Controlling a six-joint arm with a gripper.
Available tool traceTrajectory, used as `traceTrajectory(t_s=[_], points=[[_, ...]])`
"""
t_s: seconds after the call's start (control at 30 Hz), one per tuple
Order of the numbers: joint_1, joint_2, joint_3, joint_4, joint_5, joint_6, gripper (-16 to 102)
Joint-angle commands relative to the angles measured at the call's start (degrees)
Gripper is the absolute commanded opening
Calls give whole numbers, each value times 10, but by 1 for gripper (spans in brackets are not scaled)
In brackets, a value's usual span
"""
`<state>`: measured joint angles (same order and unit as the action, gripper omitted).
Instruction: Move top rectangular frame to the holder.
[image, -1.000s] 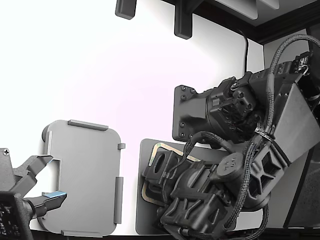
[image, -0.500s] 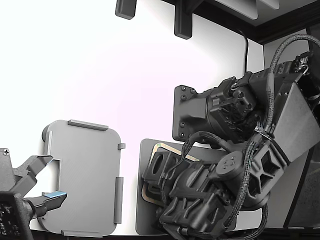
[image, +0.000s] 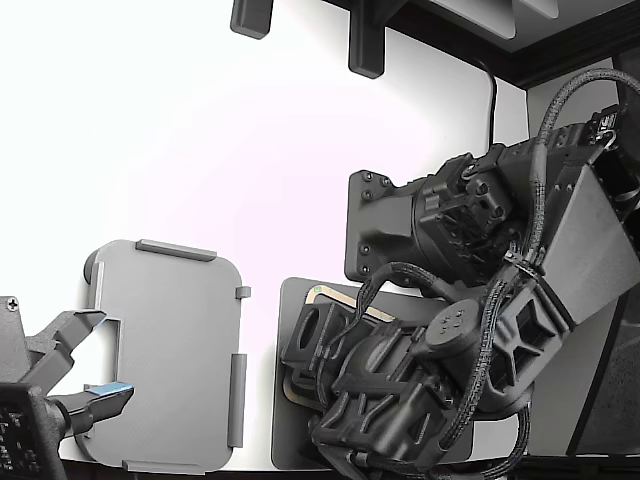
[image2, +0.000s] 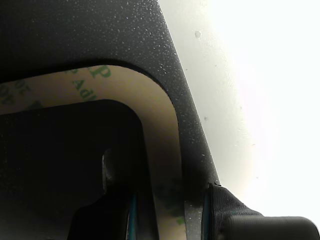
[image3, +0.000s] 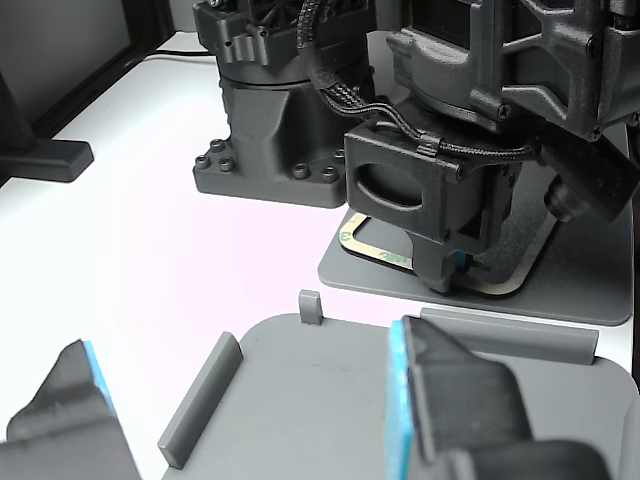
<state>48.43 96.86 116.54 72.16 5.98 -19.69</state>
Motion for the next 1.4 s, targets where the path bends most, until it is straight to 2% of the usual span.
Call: traceTrajectory(t_s=[0.0, 0.3, 0.57, 0.7, 0.93, 1.2, 1.37], points=[[-10, 10, -8, -1, -1, -2, 50], [-10, 15, -3, 4, 1, -5, 38], [-10, 17, -1, 0, 14, -24, 2], [-10, 18, -9, 4, 18, -31, -11], [-11, 16, -66, 48, 19, -14, -11], [-11, -6, -220, 154, 34, 56, -11], [-14, -32, -325, 205, 66, 166, -11]])
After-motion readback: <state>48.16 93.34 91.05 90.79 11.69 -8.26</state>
